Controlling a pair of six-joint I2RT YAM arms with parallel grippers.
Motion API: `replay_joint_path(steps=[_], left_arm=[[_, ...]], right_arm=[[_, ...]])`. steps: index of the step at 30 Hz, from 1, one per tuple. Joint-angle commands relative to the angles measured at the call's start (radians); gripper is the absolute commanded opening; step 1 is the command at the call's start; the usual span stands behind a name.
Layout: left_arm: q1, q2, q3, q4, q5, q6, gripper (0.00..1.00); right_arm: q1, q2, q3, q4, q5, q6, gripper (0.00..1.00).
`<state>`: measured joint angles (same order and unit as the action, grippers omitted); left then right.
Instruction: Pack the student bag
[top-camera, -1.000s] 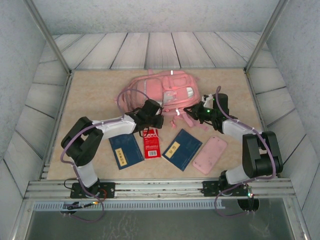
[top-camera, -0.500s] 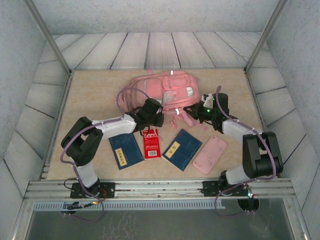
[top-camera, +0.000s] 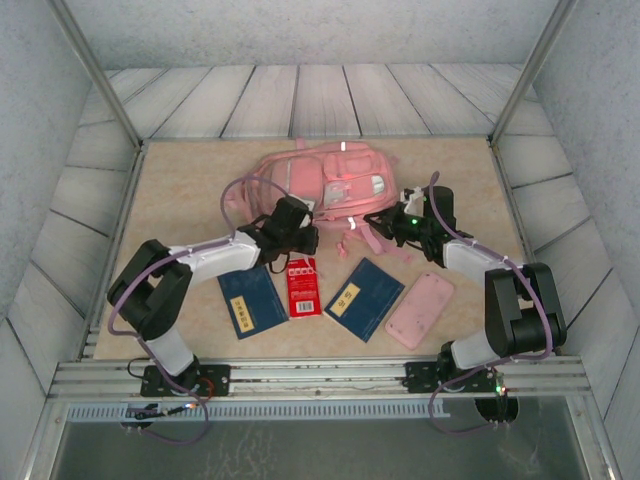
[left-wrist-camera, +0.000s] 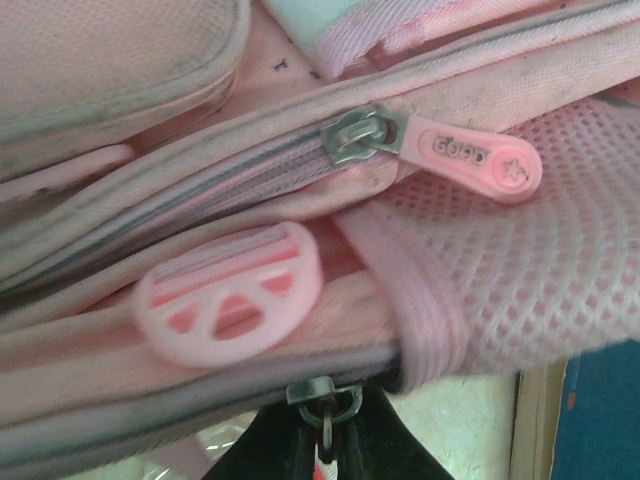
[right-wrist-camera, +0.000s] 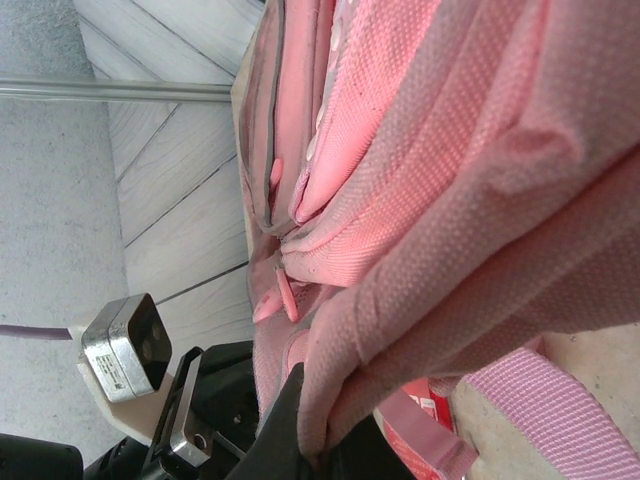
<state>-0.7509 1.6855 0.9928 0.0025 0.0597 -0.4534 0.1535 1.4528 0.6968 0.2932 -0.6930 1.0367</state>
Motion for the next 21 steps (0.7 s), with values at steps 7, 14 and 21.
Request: replay_joint_path(steps=[7,14,21], left_arm=[[0.044,-0.097,-0.084,-0.038,0.068,0.071,0.0],[0.082,-0.15,-0.14,-0.076,0.084,0.087,0.0],[0.128,-0.213,-0.186,-0.098,0.102,0.106,0.0]], right_arm=[[-0.031,-0.002,0.111,-0.175,0.065,-0.177,0.0],[-0.116,0.021,0.14,-0.253,0.077,-0.272,0.0],[-0.235,0.099,0.216,-0.362,0.06,-0.426,0.0]])
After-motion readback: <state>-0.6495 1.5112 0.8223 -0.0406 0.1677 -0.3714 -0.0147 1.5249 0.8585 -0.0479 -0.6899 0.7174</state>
